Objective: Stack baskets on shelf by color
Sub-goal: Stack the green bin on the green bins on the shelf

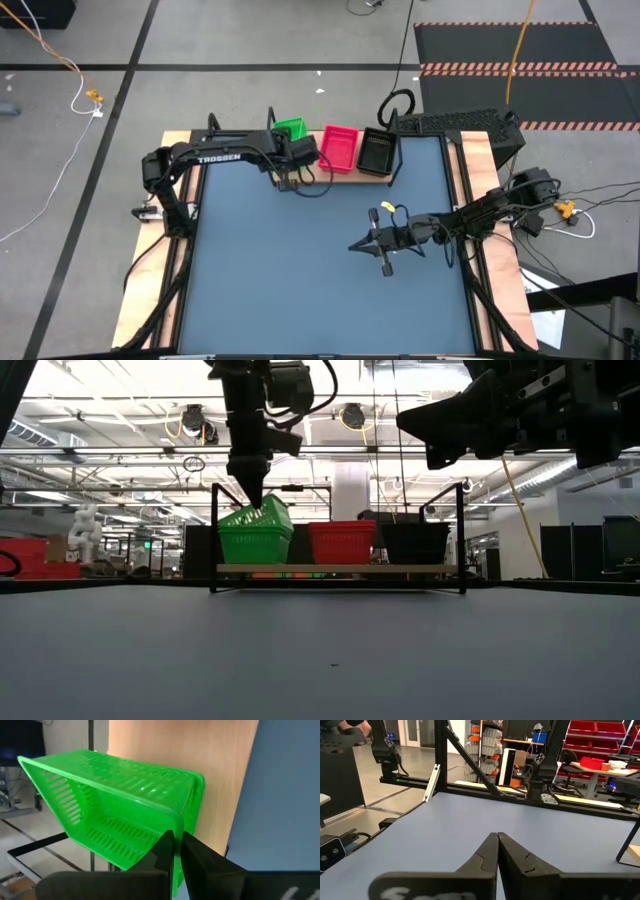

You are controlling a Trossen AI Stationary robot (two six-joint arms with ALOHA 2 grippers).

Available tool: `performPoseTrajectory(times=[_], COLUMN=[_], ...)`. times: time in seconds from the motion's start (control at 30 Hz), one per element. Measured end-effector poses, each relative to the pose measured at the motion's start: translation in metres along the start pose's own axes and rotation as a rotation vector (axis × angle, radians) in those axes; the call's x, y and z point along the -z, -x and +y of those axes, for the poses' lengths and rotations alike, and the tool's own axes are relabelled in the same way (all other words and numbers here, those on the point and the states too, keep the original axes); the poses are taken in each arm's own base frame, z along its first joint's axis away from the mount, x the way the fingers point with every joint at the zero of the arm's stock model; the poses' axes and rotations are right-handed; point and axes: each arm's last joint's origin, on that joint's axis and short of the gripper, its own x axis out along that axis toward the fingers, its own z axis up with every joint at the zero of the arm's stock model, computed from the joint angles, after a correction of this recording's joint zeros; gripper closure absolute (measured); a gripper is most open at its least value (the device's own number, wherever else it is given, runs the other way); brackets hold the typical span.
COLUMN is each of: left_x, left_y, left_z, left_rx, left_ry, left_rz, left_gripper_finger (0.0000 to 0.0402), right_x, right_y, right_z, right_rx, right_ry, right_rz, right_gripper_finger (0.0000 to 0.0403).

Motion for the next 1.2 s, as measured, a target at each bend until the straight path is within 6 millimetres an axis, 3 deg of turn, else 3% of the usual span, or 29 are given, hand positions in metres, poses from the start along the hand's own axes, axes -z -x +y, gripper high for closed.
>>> performPoseTrajectory(times=[0.43,0.8,1.2], left_x=[0.001,-0.002,0.0], left_y=[0.001,0.028,0.022], left_z=[0.001,0.017,0.017], left_rx=[-0.006,0.006,0.007], left_ry=[-0.071,0.063,0.123], left_rz=[0.013,0.01,0.025], left_gripper_finger=[0.0376,0.0376,0.0376], right_x=[-0.001,-0.001,-0.001], right_y=[0.0,0.0,0.0], right_z=[0.0,0.0,0.0], right_rx=[0.0,0.0,-0.003], right_ry=[0.001,-0.001,-0.027], right_rz=[-0.007,-0.011,-0.015], right_gripper_finger=[0.0403,0.0403,0.0403])
